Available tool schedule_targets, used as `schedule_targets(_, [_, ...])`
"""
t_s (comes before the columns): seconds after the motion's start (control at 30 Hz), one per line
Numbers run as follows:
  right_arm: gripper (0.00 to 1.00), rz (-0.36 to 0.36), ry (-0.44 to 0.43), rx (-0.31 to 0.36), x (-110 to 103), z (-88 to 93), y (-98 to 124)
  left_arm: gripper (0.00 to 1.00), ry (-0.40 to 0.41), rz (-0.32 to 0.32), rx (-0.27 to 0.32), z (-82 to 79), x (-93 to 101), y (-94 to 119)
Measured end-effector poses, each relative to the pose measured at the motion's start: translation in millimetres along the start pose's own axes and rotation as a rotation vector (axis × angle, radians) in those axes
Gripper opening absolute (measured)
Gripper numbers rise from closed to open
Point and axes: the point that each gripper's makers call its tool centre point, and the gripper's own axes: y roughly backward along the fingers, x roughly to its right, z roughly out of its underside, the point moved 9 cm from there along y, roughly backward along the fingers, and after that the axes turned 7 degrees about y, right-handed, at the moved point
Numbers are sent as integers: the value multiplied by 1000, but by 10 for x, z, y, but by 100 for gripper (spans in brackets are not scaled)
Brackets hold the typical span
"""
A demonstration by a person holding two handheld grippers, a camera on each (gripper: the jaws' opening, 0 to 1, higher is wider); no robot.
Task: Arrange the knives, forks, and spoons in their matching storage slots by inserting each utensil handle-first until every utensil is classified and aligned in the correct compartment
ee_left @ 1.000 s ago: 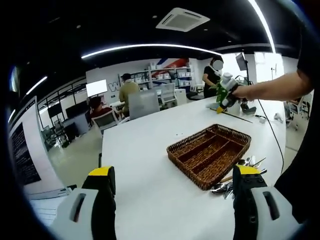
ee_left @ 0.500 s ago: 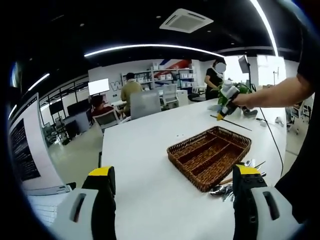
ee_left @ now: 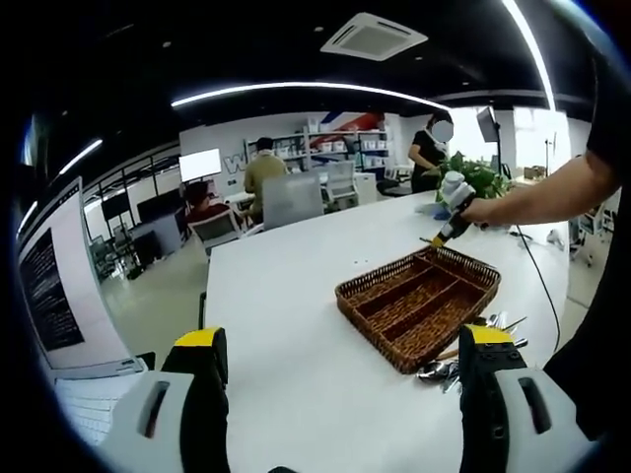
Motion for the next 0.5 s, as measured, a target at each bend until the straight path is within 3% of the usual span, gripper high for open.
schedule_targets(0.5, [5,23,13,-34,-6,148,-256,99,-8,-35,-21,71,-27,34])
